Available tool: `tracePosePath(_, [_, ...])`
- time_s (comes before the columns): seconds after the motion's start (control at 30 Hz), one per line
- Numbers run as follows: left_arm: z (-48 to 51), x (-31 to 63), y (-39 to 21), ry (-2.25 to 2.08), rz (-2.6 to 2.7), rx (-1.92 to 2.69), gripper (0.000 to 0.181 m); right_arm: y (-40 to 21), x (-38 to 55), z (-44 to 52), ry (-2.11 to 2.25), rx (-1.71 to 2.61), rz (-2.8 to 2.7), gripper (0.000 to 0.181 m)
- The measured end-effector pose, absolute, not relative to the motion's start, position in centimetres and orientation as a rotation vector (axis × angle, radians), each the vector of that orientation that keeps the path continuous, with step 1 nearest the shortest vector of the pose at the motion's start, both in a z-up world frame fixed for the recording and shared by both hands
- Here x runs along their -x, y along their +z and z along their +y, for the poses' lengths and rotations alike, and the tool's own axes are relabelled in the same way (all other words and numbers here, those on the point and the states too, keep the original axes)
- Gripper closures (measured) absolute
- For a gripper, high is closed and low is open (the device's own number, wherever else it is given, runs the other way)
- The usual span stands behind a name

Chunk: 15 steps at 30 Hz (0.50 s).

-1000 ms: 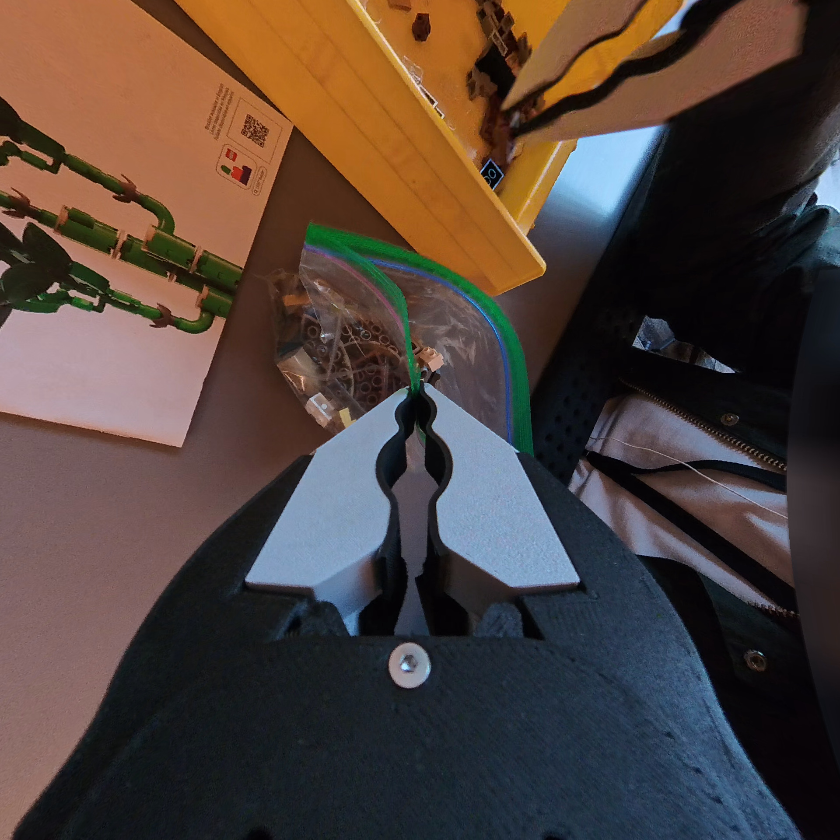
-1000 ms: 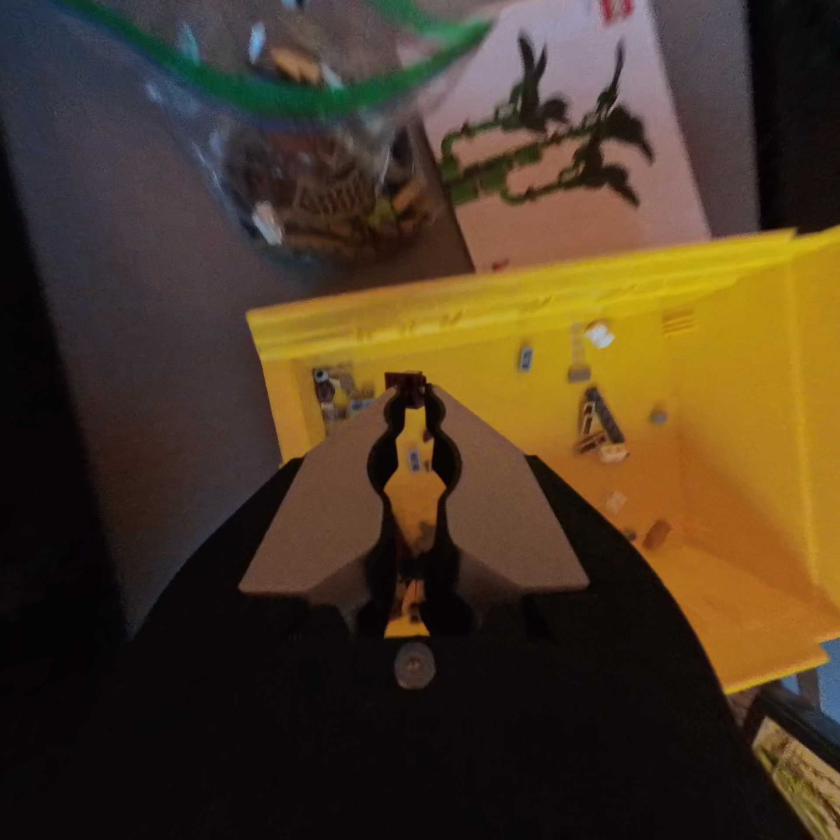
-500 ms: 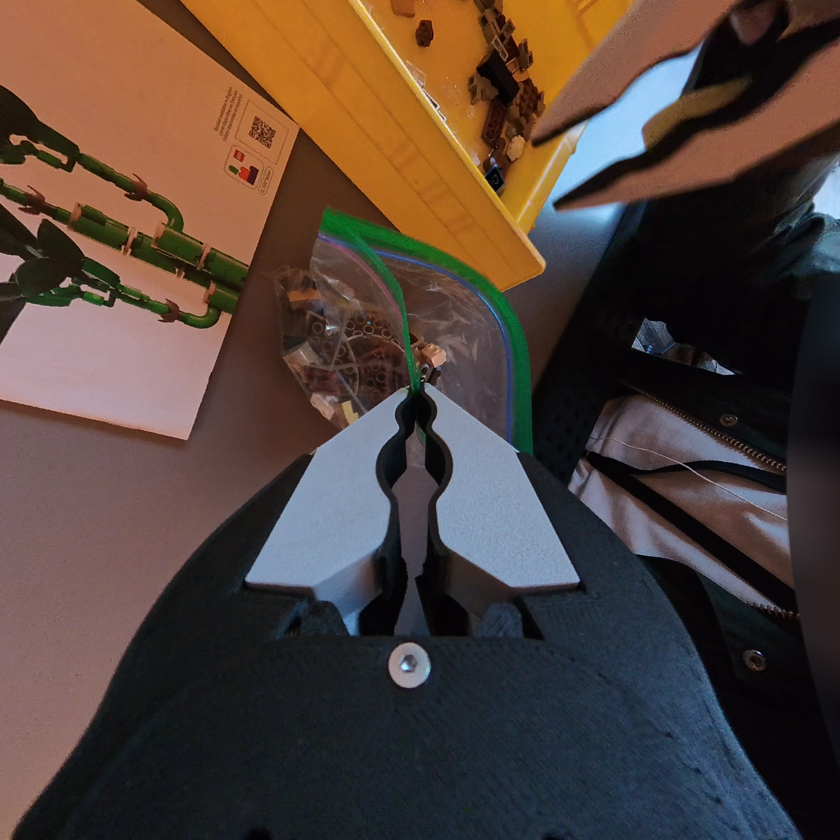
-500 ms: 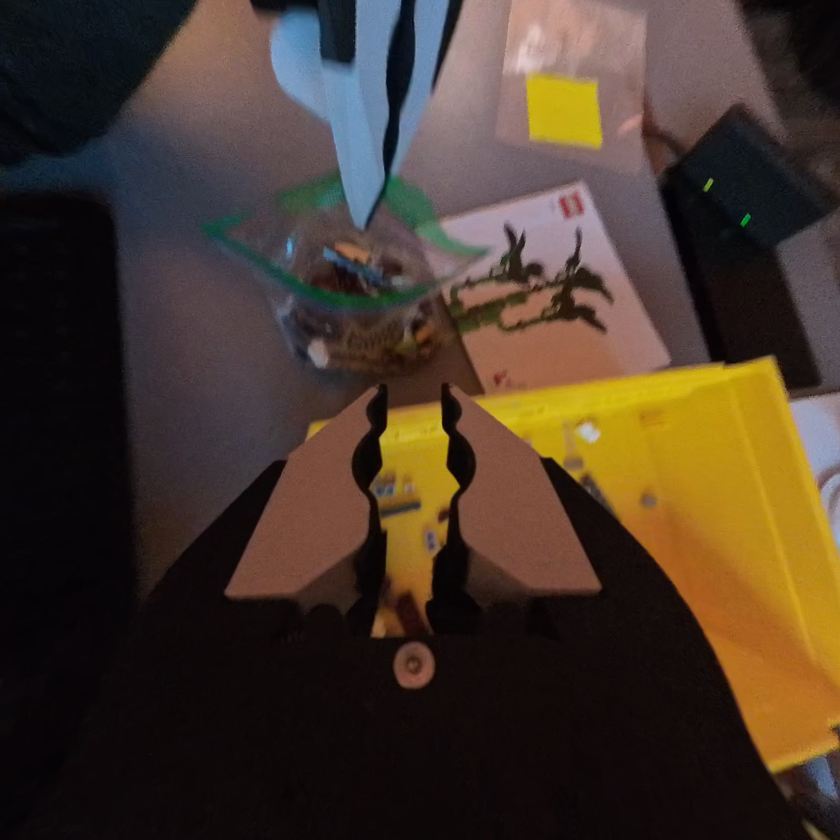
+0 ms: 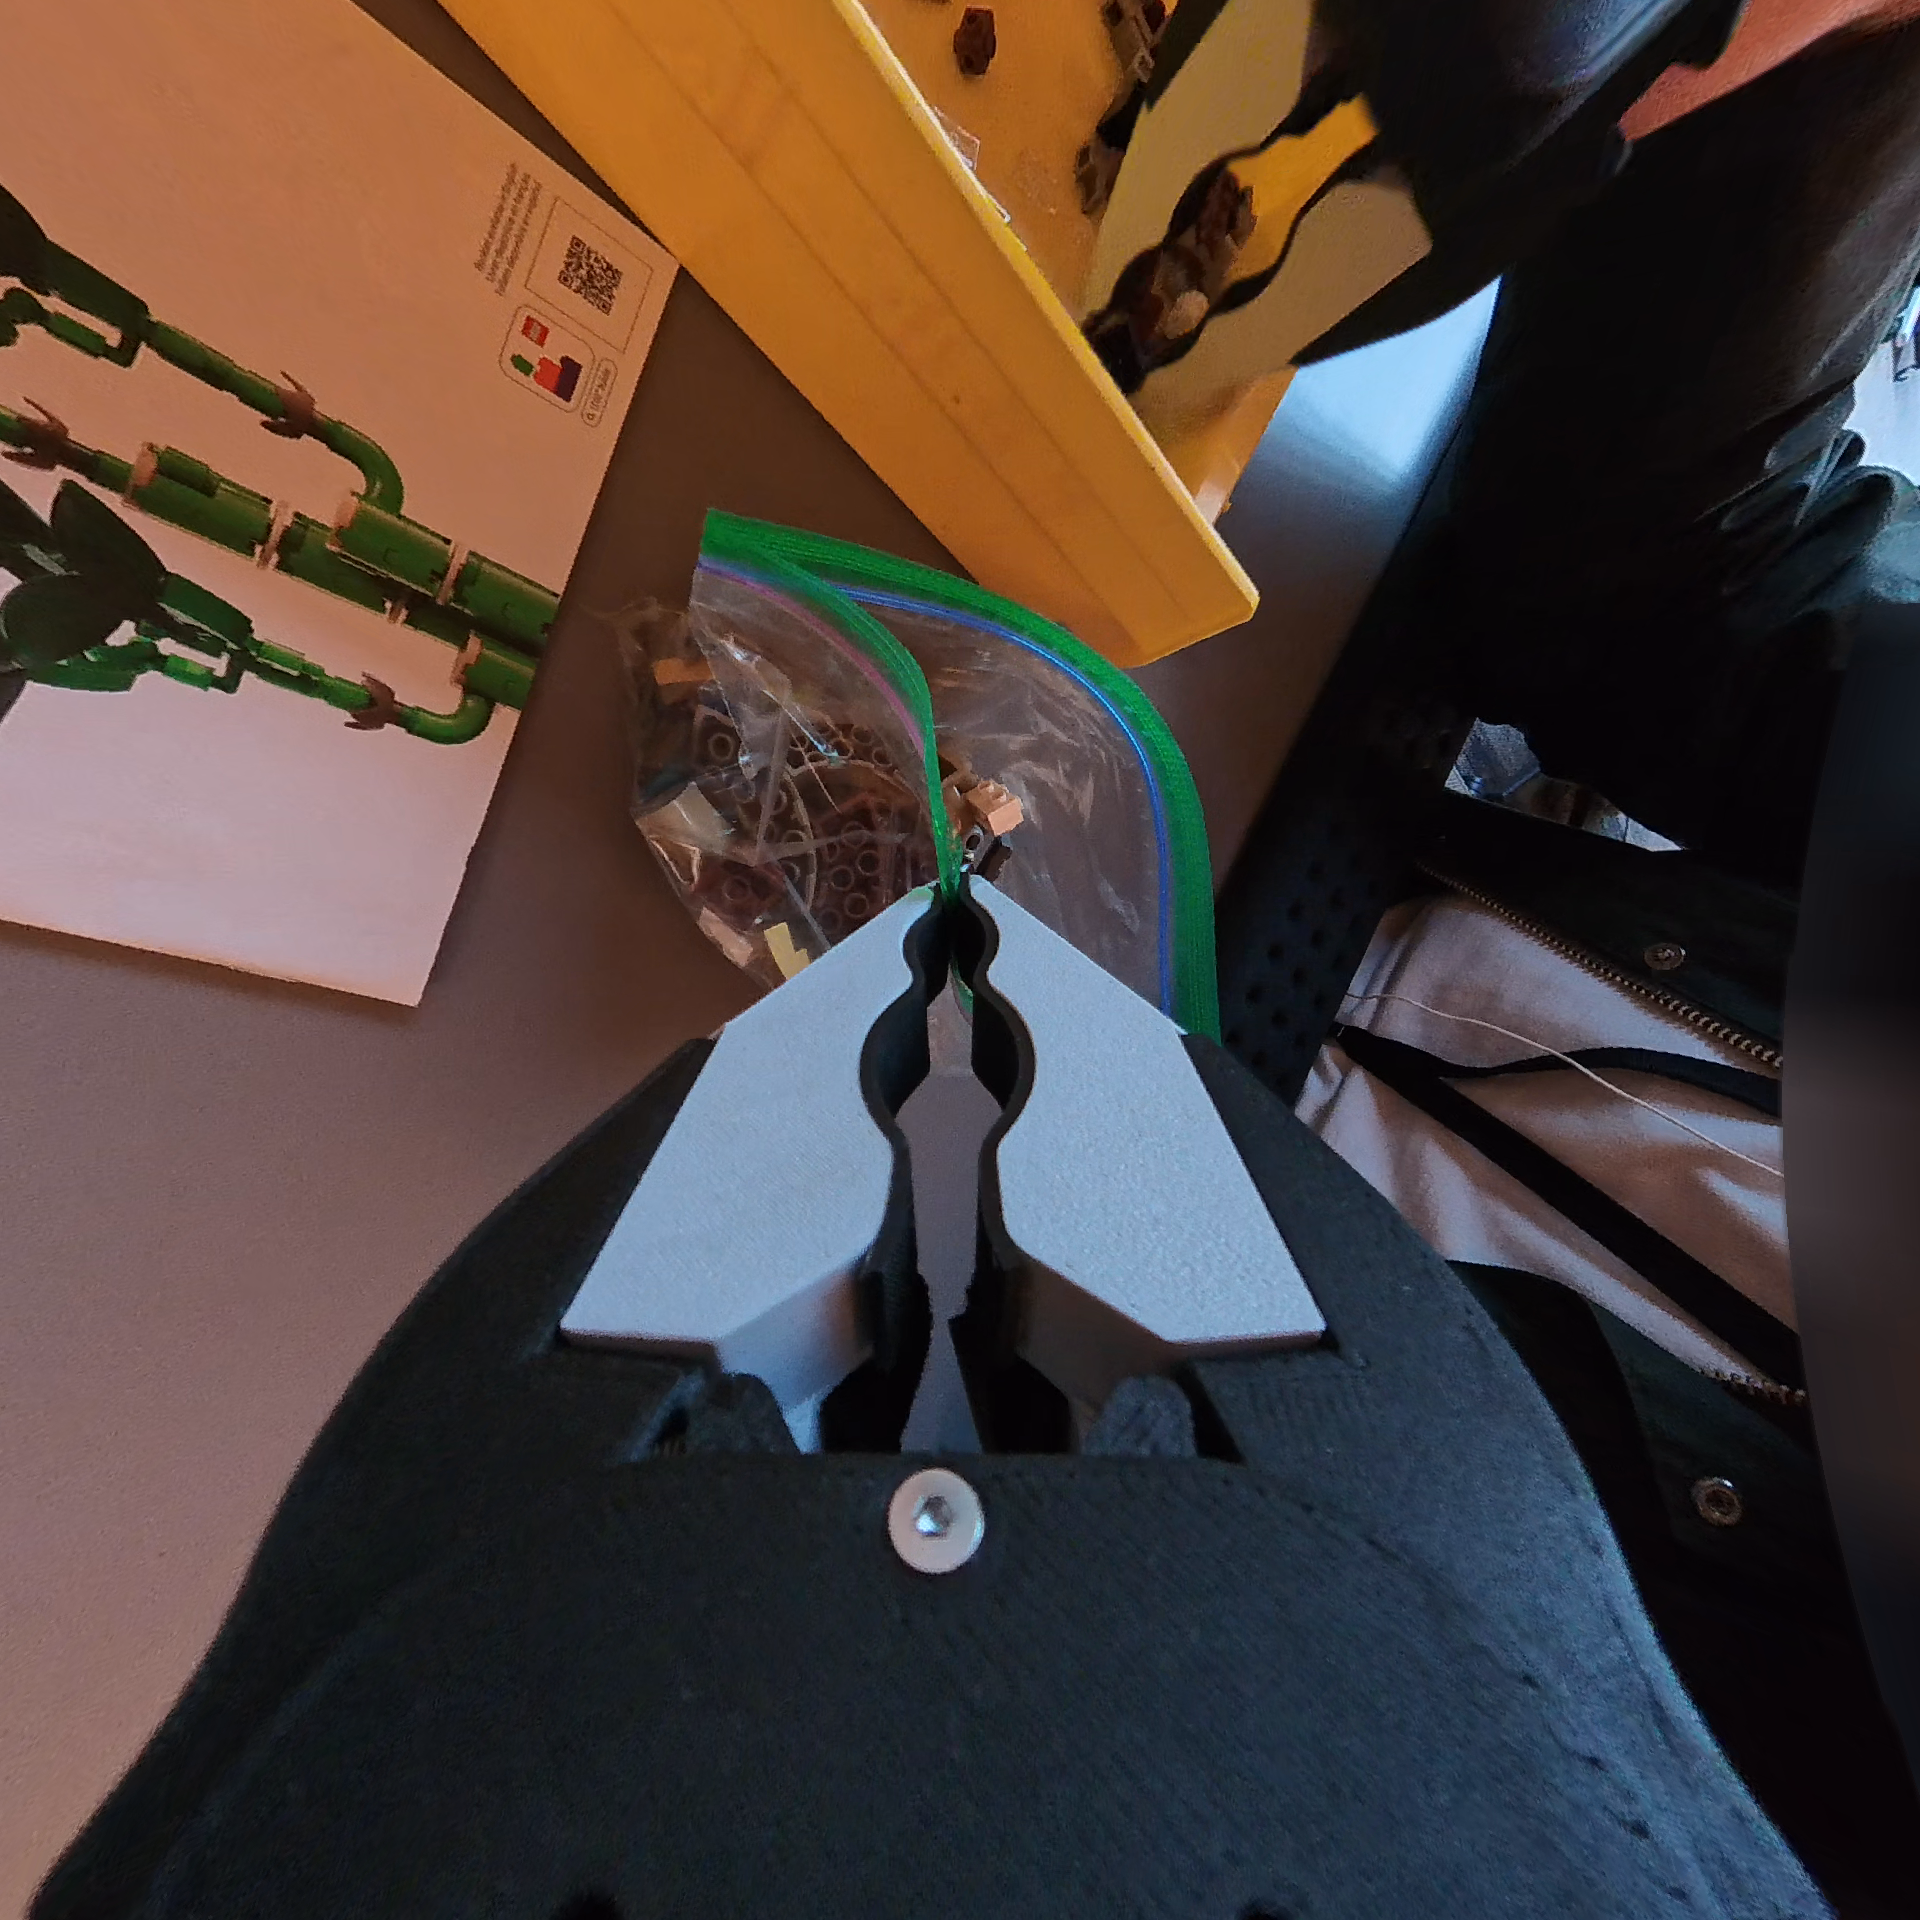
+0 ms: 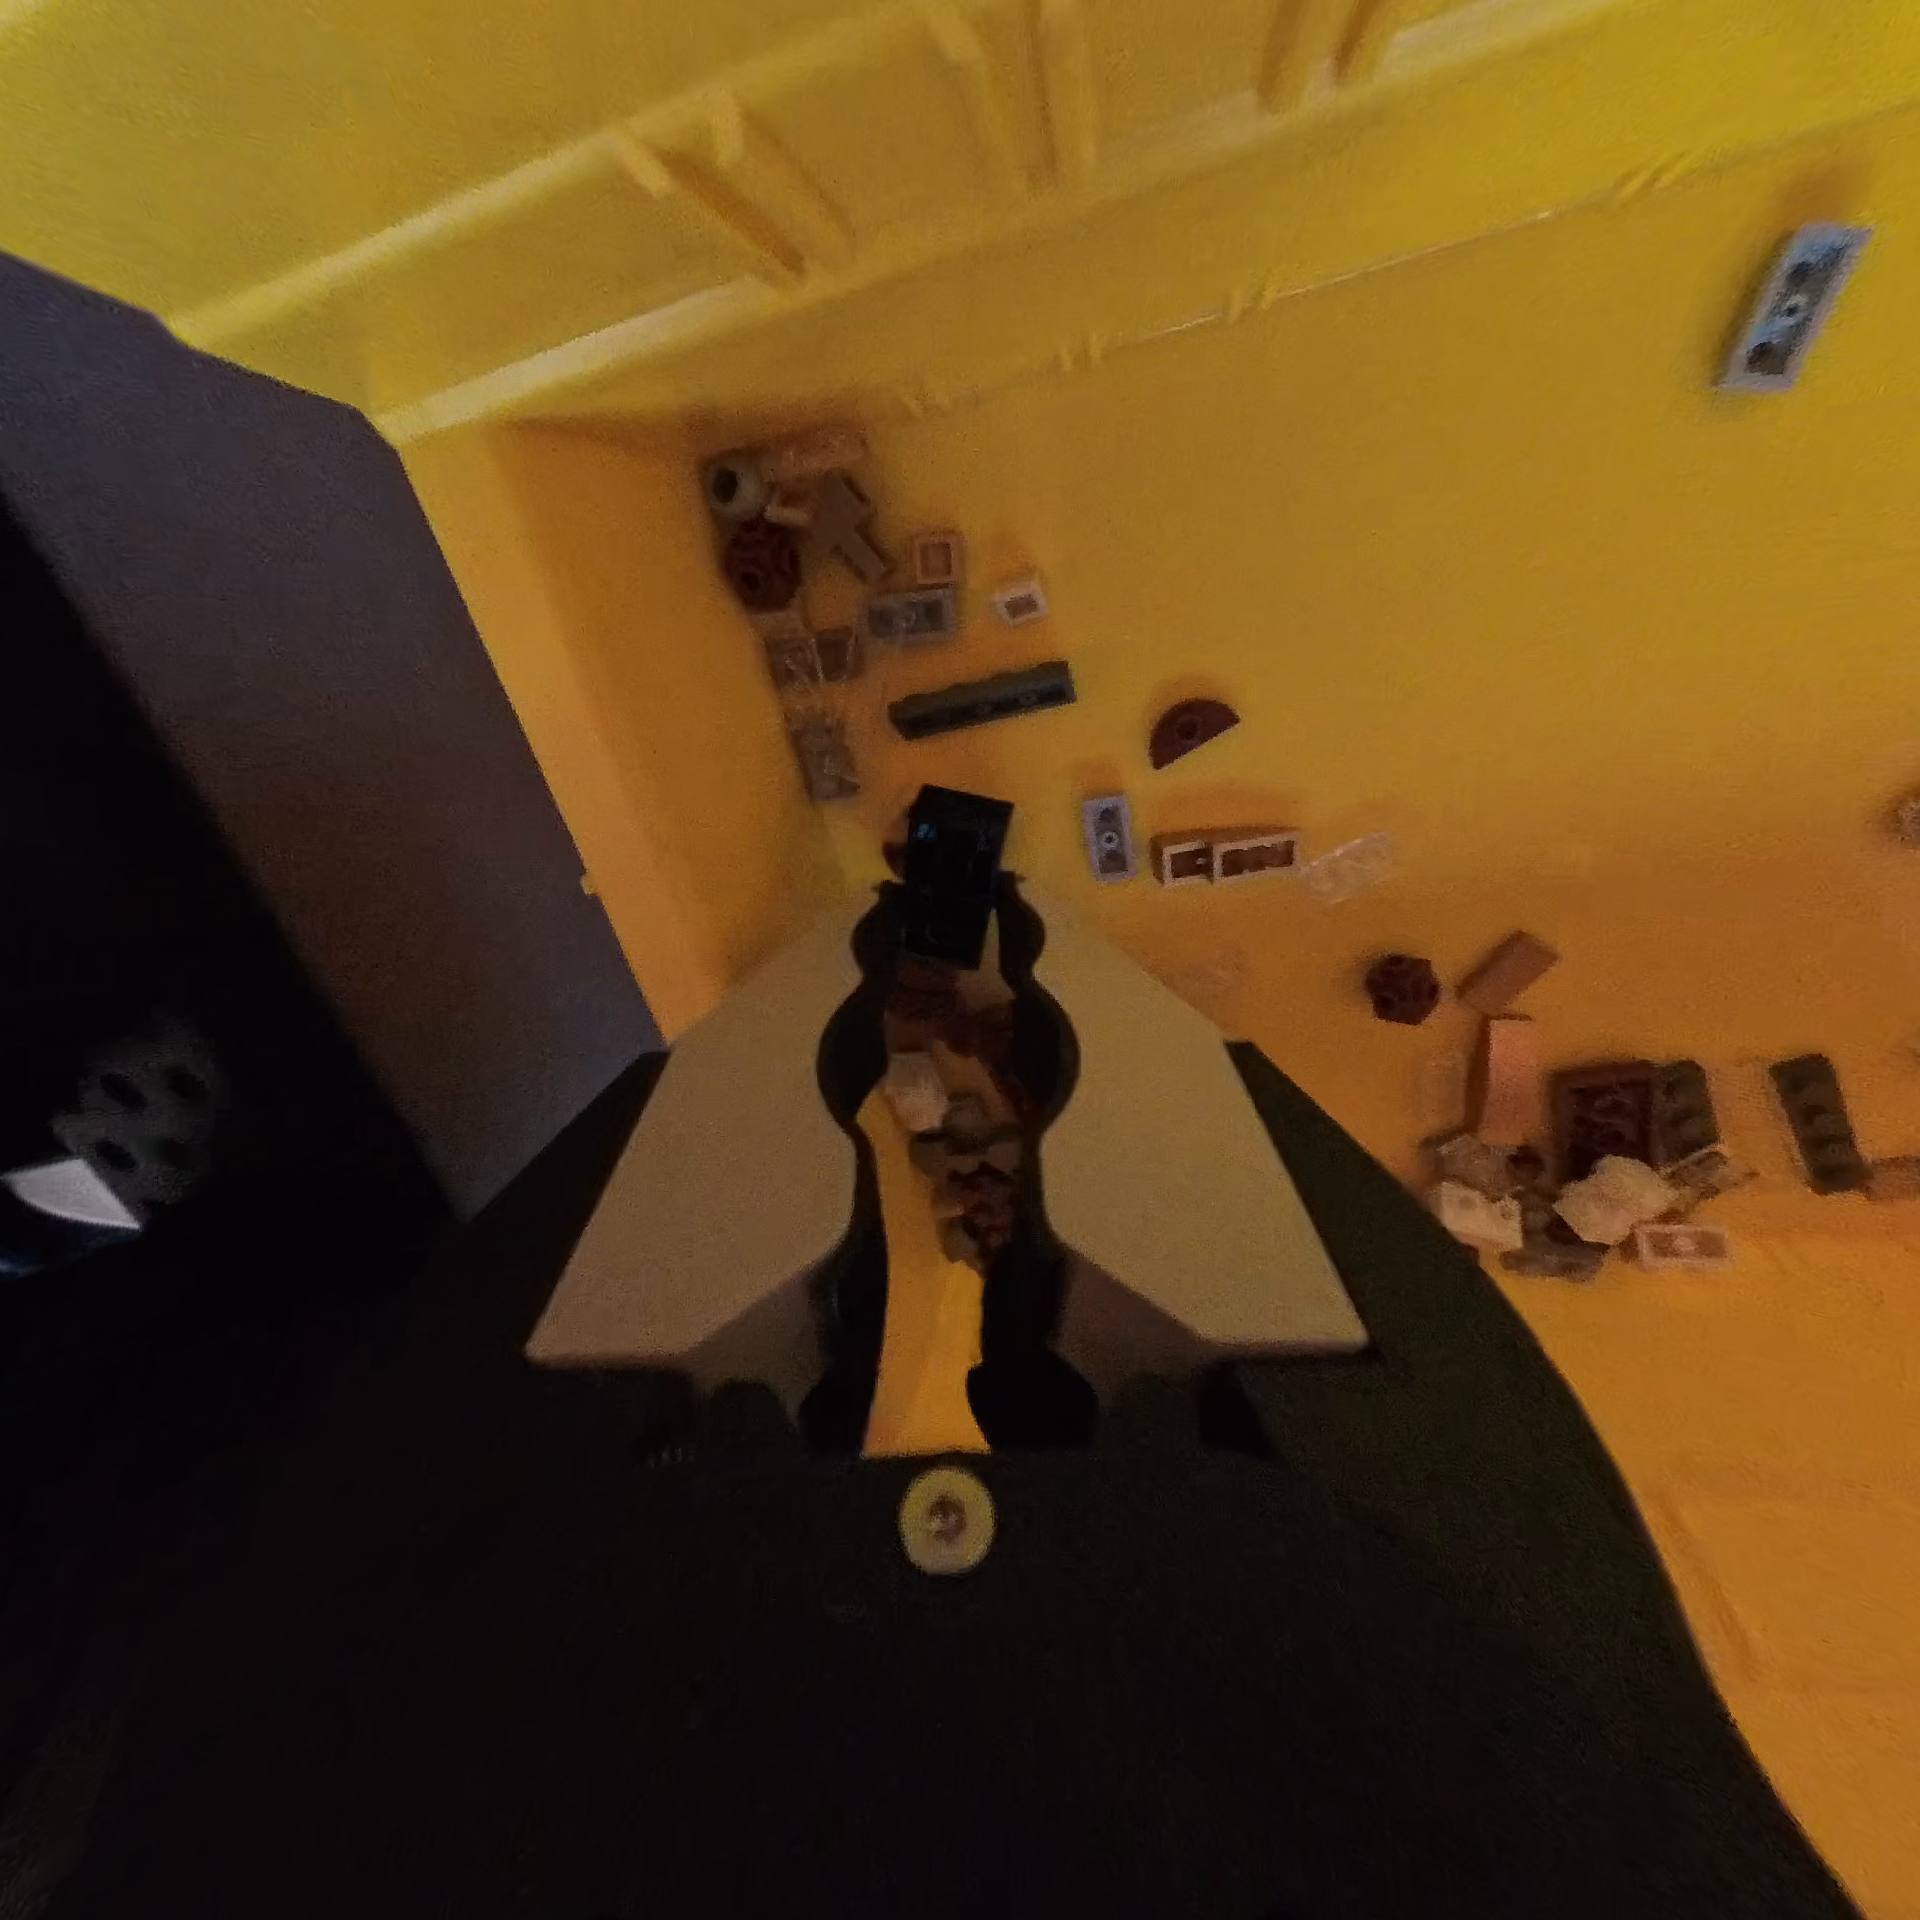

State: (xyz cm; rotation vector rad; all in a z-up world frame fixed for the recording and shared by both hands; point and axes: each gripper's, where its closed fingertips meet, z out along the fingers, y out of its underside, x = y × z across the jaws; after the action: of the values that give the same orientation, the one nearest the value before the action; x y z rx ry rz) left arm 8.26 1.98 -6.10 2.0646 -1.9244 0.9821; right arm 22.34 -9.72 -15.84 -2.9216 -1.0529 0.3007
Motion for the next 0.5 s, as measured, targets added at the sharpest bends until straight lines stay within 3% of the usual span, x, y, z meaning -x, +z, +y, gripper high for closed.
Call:
tracePosePath(0.13, [1.9, -8.2, -6.0, 0.983, -1.93, -2.064, 0.181, -12.0, -21.6, -7.4, 0.349, 2.692, -0.96, 0.164])
tracePosePath(0.4, [1.6, -8.5, -6.3, 0.975, -1.933, -2.051, 0.181, 1.3, -12.8, -1.1, 0.655, 1.915, -0.773, 0.163])
tracePosePath(0.5, [1.7, -8.5, -6.3, 0.978, -1.931, -2.055, 0.181, 1.3, -10.5, 0.2, 0.684, 1.873, -0.728, 0.156])
